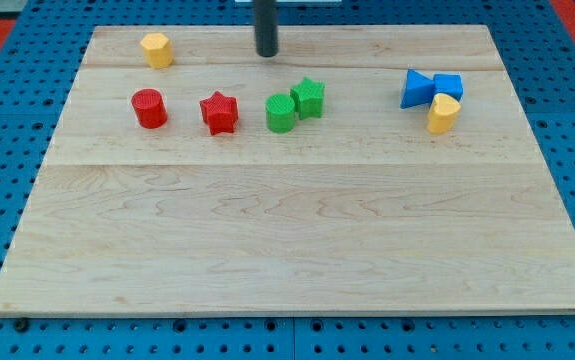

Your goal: Place the blue triangle right to the yellow hexagon

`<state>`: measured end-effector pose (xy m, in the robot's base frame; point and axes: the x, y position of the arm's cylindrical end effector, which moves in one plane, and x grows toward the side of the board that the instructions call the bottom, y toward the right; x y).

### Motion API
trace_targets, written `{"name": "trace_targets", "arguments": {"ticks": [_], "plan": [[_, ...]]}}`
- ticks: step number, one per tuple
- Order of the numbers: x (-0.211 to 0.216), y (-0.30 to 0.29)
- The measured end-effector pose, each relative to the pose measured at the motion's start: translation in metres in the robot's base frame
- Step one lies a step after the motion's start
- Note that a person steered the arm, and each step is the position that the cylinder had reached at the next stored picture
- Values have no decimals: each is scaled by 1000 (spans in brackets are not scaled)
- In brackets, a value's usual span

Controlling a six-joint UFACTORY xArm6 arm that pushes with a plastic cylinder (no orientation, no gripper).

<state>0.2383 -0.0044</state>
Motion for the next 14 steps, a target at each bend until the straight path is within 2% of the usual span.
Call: {"name": "trace_targets", "arguments": {"ticks": [2,3,6,7,8,9,10,12,14], "plan": [[4,153],[10,193],[13,206],[49,249],[90,215],[84,160],[76,142],[122,102],[124,44]]}}
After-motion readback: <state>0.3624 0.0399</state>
